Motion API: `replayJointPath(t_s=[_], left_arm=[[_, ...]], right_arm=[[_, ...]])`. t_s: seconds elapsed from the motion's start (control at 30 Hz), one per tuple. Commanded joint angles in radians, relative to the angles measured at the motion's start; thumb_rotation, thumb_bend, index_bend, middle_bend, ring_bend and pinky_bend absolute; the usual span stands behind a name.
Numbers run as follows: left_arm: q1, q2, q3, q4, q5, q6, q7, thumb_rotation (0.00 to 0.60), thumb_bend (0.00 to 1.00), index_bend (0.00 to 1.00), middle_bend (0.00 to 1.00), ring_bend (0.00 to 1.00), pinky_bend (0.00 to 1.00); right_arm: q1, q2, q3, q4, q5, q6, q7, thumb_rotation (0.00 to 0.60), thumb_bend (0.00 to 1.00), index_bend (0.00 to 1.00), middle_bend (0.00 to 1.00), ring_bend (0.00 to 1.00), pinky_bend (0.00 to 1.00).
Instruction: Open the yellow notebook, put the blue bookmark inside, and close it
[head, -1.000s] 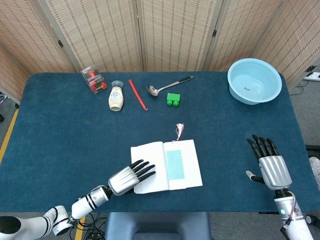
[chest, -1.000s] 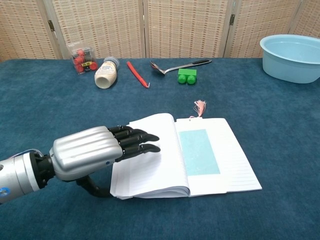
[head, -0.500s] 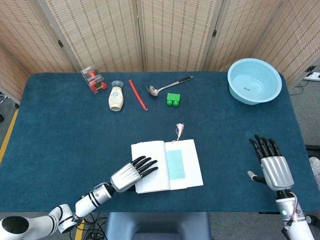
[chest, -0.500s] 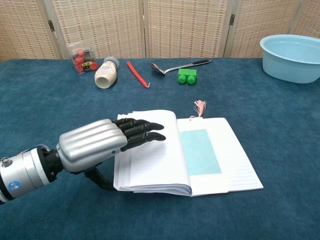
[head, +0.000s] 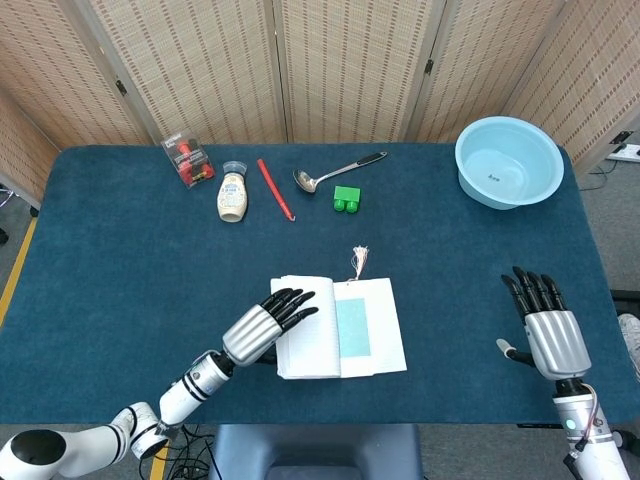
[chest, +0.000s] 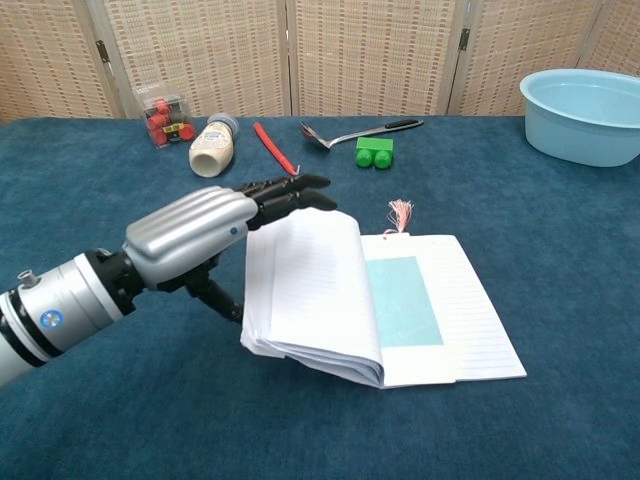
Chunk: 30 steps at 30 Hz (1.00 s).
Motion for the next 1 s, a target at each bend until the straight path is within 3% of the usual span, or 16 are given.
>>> replayJointPath(t_s=[0.03,0.23,0.73,1.0], left_arm=[[-0.012,-0.003,-0.017,-0.024,-0.016,-0.008,-0.011,0.6,0.19,0.14,0.04,0.08,0.14],[-0.041,-0.01,-0.044,-0.064,-0.029,-0.022,0.004,0.6,0.19,0.14,0.04,0.08,0.14],[-0.176,-0.063,-0.18,-0.187,-0.113,-0.139,0.106,0.6,0.19,0.14,0.04,0.08,0.14],[-0.22,-0.1,-0.211,-0.202,-0.179,-0.217,0.167,0.6,0.19,0.13,0.04,0.08,0.14]], right_arm=[[-0.001,0.0,0.002,0.0,-0.001,0.002,0.002,0.6,0.09,0.0,0.0,0.0,0.0],[-0.004,0.004,0.006,0.0,-0.009,0.013,0.007,0.6,0.09,0.0,0.0,0.0,0.0],[-0.016,0.077,0.056,-0.063,-0.031,0.093,0.023,0.6,0.09,0.0,0.0,0.0,0.0],[-0.027,0.089,0.057,-0.076,-0.025,0.101,0.022,0.6,0.09,0.0,0.0,0.0,0.0]])
